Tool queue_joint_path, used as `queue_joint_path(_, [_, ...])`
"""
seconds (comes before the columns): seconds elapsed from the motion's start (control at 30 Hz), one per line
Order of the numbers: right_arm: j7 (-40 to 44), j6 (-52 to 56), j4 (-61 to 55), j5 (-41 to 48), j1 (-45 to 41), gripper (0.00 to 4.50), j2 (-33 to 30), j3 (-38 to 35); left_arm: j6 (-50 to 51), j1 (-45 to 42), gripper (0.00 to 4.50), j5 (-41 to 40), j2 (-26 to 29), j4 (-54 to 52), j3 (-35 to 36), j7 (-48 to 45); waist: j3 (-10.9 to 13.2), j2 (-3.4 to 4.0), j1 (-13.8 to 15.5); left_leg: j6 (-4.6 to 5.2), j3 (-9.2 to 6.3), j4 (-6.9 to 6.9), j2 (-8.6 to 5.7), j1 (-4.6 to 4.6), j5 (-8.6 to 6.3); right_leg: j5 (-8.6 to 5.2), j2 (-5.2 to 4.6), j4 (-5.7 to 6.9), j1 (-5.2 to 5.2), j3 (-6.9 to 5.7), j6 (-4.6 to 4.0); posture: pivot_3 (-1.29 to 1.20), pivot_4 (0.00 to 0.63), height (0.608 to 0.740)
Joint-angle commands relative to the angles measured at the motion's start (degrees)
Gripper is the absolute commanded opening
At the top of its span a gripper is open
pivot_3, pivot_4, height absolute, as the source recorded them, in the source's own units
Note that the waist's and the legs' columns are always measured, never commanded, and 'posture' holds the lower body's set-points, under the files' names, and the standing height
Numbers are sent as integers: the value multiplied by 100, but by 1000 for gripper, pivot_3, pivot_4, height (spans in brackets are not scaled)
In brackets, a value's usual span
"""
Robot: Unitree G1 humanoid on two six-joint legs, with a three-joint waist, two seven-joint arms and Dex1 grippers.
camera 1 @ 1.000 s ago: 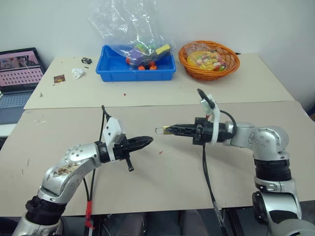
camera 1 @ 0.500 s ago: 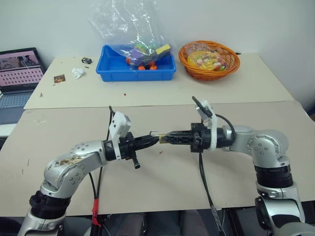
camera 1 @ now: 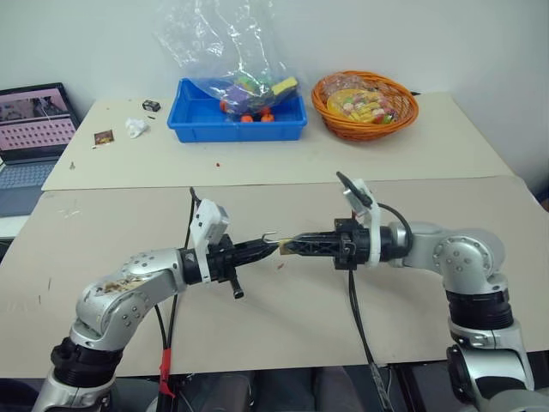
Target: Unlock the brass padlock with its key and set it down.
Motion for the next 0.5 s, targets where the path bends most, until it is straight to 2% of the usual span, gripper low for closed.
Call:
queue_joint_path(0.03, [-492, 346, 452, 550, -404, 180, 218, -601, -153, 47, 58, 110, 19, -165, 135, -111, 0, 0, 16, 0, 0, 0, 1, 1, 0, 0, 0, 0, 0, -1, 0, 0, 150, 740])
queue_joint_path(0.23, [-1370, 781, 1685, 428, -585, 180, 533, -927, -173, 69, 58, 208, 1, -285, 135, -198, 0, 0, 28, 0, -1, 0, -3, -1, 0, 0, 0, -6, 1, -2, 0, 0, 150, 740])
queue_joint_path(0.43, [-1720, 1291, 2107, -271, 18, 180, 474, -469, -910, 139, 58, 704, 229, -593, 108, -774, 0, 1, 19, 0, 1, -6, -2, -4, -1, 0, -1, -15, -1, 0, -1, 0, 150, 740])
queue_joint_path(0.5, [-1706, 1419, 2156, -418, 167, 180, 468, -373, -1463, 344, 58, 1031, 435, -603, 87, -1235, -2, 3, -6, 0, 4, -7, -3, -4, 0, 1, -2, -17, -1, 3, -2, 0, 150, 740])
